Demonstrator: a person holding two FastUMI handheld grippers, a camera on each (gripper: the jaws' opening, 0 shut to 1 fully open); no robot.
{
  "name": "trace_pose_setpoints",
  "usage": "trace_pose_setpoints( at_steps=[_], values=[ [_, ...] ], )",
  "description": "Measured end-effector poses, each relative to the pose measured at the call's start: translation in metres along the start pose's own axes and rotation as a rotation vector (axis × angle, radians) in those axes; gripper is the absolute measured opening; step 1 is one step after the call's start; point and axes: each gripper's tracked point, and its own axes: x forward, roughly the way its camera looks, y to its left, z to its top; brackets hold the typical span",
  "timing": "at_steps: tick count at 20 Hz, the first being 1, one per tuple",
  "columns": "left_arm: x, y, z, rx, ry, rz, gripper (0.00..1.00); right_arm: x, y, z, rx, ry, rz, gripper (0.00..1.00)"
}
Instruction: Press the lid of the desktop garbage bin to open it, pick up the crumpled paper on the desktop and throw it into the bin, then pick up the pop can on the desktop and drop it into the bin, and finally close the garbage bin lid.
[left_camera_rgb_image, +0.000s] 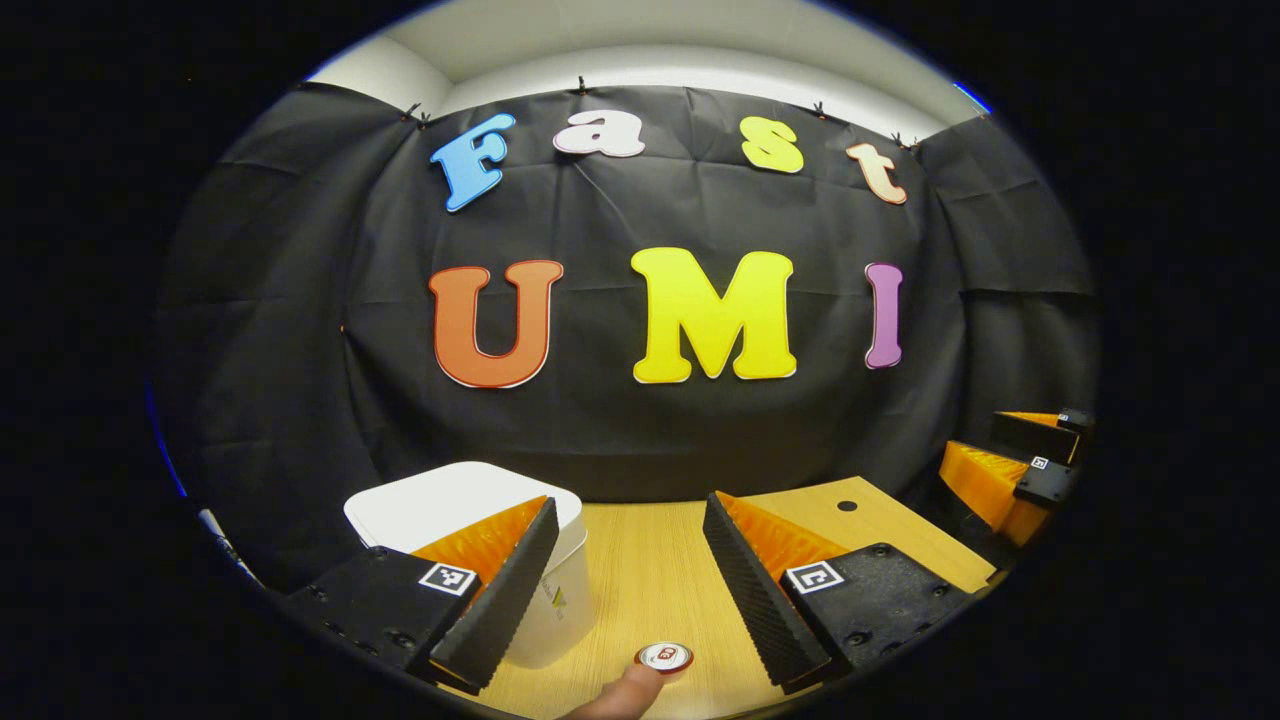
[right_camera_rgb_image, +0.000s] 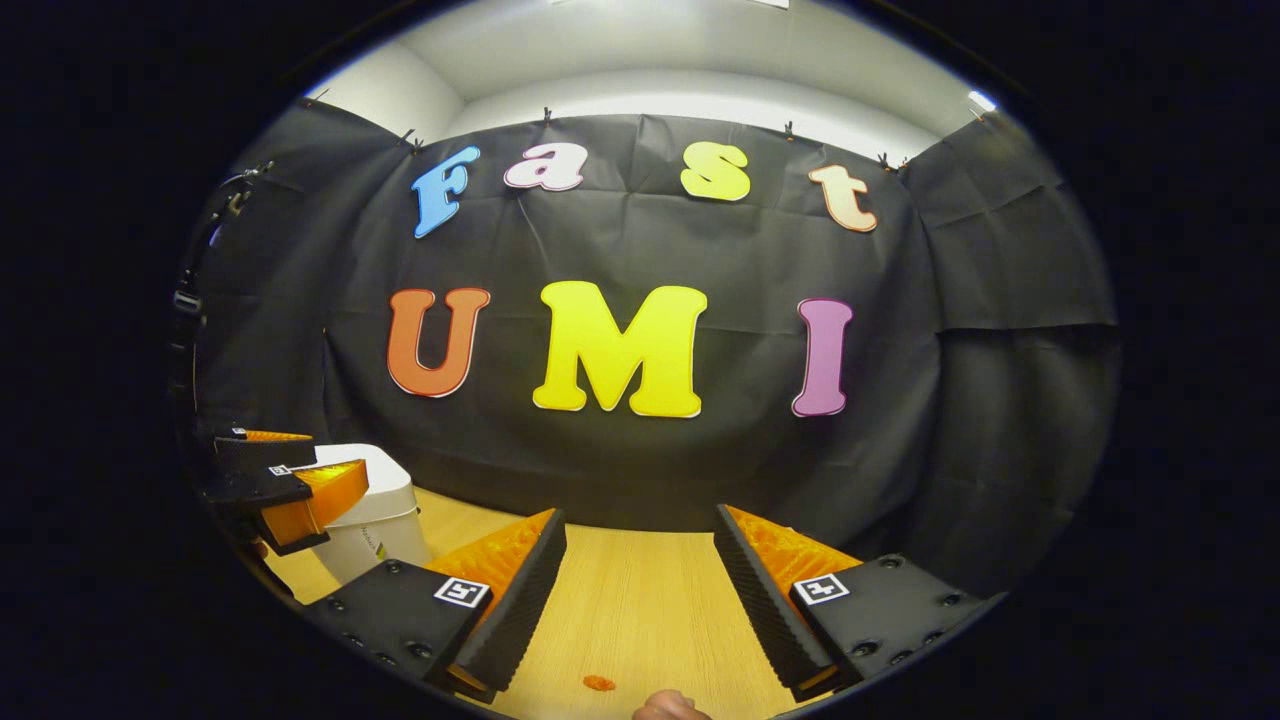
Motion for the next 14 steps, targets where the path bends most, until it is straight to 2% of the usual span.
trace_pose_setpoints(
  at_steps=[10, 14],
  values=[
    [-0.001, -0.002, -0.004, -0.025, 0.019, -0.007, 0.96, 0.005, 0.014, -0.001, -0.008, 0.021, 0.038, 0.94],
    [0.007, 0.016, 0.007, 0.006, -0.02, 0.049, 0.96, 0.01, 0.018, -0.001, -0.019, 0.024, 0.054, 0.94]
  ],
)
